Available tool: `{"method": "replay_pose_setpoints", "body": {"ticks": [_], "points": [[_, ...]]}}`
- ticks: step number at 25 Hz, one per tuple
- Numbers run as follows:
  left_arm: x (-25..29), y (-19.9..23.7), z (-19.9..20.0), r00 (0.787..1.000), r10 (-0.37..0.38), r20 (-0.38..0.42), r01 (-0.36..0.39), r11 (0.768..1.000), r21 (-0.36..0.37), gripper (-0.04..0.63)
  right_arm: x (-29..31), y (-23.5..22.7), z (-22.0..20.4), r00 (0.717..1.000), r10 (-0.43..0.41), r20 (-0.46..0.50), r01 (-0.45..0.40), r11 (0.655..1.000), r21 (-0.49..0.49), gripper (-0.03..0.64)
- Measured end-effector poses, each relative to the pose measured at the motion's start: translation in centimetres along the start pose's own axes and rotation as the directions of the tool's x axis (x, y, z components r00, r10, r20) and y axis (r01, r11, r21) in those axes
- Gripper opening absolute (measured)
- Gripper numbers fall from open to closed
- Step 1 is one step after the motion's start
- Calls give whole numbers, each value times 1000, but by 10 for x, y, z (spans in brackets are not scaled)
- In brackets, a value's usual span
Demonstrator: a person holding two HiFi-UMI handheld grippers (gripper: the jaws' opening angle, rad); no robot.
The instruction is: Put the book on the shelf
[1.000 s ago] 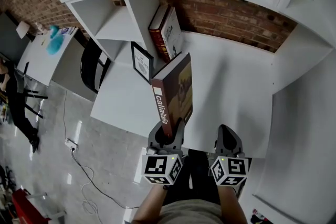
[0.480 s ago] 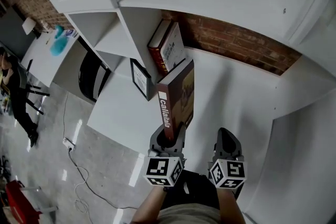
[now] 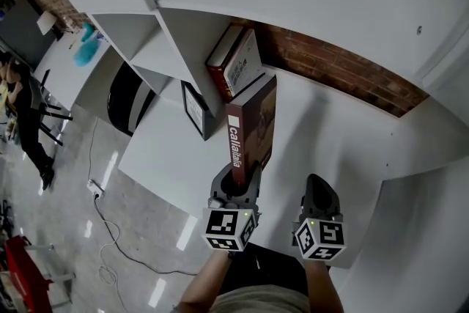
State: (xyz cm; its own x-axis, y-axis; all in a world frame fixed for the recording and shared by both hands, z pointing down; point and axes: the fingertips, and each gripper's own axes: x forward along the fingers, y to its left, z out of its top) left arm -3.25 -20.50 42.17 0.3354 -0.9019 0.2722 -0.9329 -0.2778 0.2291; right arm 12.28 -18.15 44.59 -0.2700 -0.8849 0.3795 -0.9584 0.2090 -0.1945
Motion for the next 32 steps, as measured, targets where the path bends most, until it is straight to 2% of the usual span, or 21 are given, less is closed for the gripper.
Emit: {"method": "replay_pose_setpoints", "body": {"ticks": [8, 18, 32], "points": [[28, 6, 1, 1000, -13, -5, 14, 999, 31, 147, 13, -5, -11, 1000, -10, -24, 10, 1000, 21, 17], [75, 16, -9, 997, -59, -47, 60, 998, 28, 147, 31, -16, -13, 996, -87, -32, 88, 995, 54, 17], [135, 46, -15, 995, -72, -74, 74, 997, 21, 147, 65, -14, -16, 988, -140, -61, 144, 987, 70, 17]]}}
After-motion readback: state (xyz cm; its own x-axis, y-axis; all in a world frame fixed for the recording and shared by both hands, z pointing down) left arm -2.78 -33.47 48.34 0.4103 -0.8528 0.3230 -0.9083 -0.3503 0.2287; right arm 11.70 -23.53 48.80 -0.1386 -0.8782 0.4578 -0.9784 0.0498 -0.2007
